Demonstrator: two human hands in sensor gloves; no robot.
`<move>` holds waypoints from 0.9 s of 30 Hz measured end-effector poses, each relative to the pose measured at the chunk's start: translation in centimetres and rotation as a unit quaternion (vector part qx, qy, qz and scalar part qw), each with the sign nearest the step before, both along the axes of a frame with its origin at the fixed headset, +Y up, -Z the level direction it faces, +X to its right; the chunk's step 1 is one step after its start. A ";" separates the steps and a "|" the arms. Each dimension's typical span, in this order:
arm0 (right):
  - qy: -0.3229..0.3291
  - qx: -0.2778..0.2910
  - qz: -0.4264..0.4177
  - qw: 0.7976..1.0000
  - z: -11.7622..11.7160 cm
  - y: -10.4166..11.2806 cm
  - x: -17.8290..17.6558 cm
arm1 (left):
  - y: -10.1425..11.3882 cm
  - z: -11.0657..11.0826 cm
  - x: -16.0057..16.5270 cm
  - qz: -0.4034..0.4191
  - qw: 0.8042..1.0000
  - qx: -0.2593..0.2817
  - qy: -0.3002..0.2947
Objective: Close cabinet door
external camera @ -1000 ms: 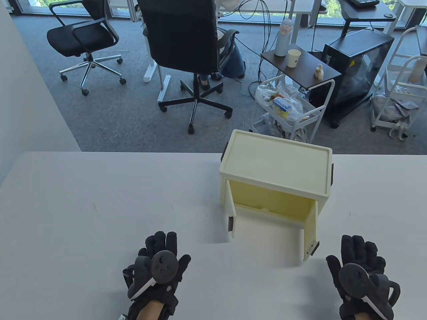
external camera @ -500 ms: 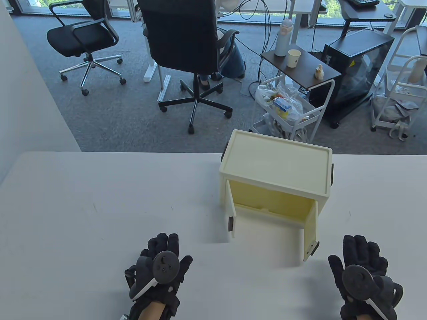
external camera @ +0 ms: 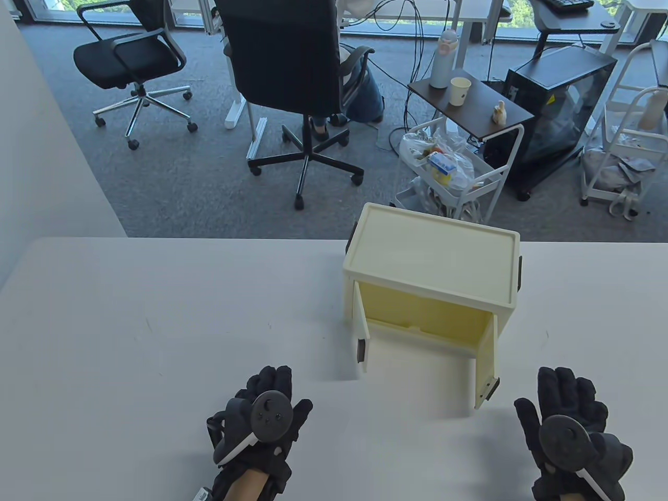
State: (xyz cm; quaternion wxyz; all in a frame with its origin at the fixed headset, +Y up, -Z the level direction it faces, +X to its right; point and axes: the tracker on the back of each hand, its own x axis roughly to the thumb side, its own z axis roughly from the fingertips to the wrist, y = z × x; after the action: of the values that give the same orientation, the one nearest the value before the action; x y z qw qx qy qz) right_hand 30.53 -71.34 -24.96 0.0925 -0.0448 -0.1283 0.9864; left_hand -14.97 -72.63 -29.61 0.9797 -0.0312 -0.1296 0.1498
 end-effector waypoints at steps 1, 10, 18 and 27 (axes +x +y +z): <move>0.001 0.001 0.001 1.000 0.0 0.0 0.0 | 0.1 -0.3 0.5 0.000 1.000 0.002 -0.003; 0.007 -0.001 -0.003 1.000 -0.2 0.1 -0.1 | 0.7 -3.4 3.6 0.008 1.000 -0.018 -0.005; 0.005 -0.003 -0.012 1.000 -0.3 0.0 0.1 | 0.8 -6.0 6.4 -0.008 1.000 -0.019 -0.013; 0.002 -0.003 -0.022 1.000 -0.3 0.1 0.3 | 1.4 -8.2 8.9 -0.008 1.000 -0.016 -0.022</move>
State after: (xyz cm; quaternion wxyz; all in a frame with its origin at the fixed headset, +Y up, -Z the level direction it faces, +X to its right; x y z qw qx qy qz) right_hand 30.83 -71.25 -25.29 0.1140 -0.0459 -0.1245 0.9846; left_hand -6.10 -71.21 -37.79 0.9772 -0.0513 -0.1484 0.1430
